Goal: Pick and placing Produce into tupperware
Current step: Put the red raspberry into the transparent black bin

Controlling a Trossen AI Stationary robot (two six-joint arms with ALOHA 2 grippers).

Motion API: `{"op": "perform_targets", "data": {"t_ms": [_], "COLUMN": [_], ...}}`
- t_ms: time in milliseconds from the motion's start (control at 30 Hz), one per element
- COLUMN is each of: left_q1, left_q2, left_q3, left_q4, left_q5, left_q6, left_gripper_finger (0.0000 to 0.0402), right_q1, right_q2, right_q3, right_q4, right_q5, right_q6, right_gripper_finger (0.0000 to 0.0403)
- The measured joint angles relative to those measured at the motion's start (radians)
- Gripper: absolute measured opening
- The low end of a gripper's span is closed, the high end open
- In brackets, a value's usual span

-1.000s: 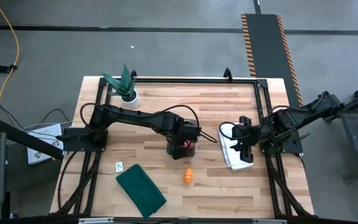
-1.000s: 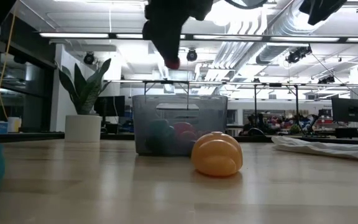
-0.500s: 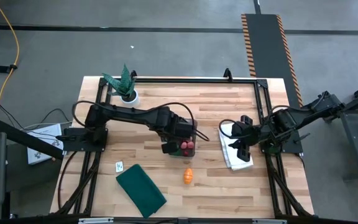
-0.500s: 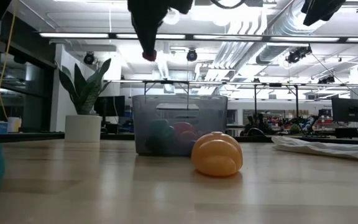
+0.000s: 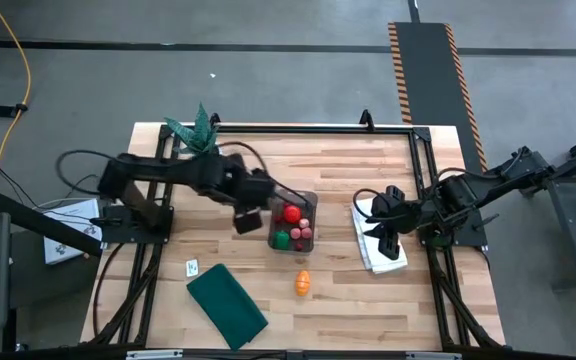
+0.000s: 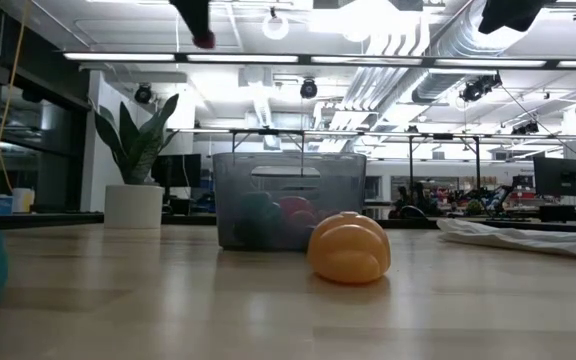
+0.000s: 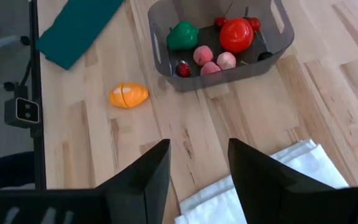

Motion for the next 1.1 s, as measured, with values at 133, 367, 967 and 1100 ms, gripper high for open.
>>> {"op": "perform_targets", "data": {"t_ms": [133, 367, 967, 1100], "left_q1": [0.000, 0.000, 0.084, 0.119], "left_q2": [-0.121, -0.321, -0.335, -0.334], "left_q3": [-0.090, -0.375, -0.821, -0.835], "left_q4": [0.110, 0.429, 0.965, 0.990], "left_q5": [-0.018, 0.015, 0.263, 0.291], "left_q6": [-0.038, -0.060, -0.104, -0.087], "left_gripper_finger": [0.0106, 0.0106, 0.0106, 0.0106], "right_q1": [0.000, 0.000, -0.079, -0.092], "right_q2": [0.000, 0.000, 0.000, 0.000], "right_q3": [0.000, 0.000, 0.000, 0.000], "right_q4": [0.004, 0.006, 0.059, 0.064], "right_q5": [0.018, 0.022, 0.046, 0.044], "right_q6": [0.020, 0.056, 0.069, 0.069], "right_gripper_finger": [0.0153, 0.0153, 0.0153, 0.0153]}}
